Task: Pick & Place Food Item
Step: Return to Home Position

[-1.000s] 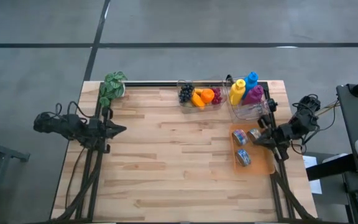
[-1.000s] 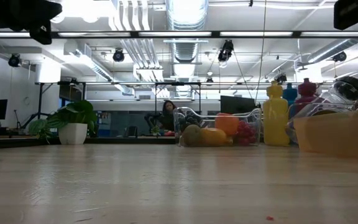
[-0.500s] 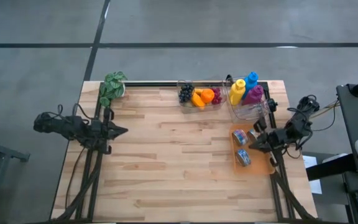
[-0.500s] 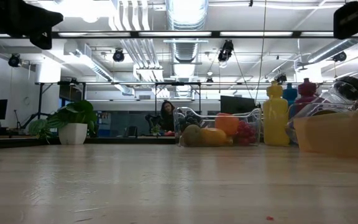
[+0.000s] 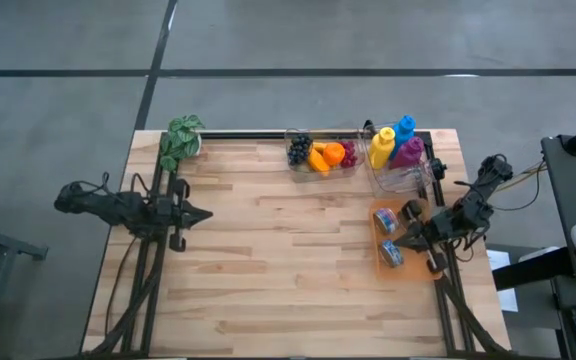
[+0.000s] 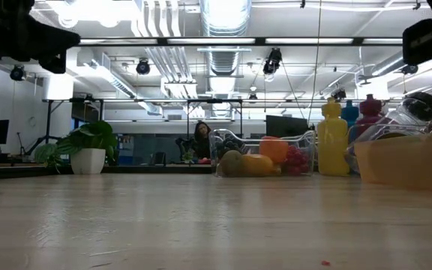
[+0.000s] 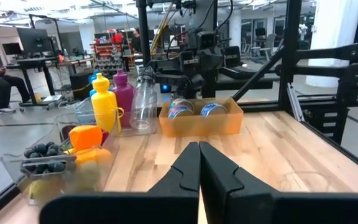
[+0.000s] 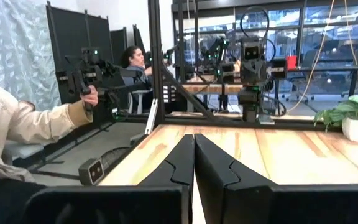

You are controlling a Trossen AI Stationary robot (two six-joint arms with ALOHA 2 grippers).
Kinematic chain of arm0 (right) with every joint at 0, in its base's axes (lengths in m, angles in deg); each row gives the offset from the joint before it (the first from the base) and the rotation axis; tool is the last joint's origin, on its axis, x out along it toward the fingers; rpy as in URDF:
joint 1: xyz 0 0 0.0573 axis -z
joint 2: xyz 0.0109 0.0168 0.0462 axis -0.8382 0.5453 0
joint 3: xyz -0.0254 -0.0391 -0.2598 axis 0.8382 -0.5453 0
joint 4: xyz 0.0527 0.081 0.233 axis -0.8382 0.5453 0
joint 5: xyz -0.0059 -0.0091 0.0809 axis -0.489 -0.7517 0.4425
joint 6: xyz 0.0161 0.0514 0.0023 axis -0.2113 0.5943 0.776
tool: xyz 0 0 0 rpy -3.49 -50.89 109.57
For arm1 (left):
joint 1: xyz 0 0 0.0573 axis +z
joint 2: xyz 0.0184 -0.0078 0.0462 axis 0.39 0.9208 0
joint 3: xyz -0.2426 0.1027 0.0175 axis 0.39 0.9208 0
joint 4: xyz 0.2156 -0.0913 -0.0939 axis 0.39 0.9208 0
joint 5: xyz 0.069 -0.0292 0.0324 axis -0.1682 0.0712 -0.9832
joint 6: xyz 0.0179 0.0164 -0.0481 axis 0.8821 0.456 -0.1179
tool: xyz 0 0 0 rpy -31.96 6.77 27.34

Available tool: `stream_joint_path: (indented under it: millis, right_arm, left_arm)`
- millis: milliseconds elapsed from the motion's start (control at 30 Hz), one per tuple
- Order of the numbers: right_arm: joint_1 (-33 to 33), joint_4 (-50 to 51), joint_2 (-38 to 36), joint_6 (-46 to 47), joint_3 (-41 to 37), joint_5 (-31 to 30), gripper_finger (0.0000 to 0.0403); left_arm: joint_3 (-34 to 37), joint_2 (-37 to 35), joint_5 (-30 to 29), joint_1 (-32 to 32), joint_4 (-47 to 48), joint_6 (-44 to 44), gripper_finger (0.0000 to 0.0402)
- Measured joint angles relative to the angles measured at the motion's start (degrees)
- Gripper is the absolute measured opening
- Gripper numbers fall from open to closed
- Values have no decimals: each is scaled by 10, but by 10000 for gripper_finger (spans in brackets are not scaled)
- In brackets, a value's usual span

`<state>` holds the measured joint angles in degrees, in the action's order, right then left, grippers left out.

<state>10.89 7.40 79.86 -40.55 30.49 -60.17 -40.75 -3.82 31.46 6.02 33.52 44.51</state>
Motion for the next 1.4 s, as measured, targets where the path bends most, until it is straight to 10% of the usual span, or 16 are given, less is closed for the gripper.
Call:
stream_joint_path:
  millis: [1400]
  right_arm:
    - [0,-12,28,36,-39,3,8]
  left_arm:
    - [85,6,4,0,-114,0,8]
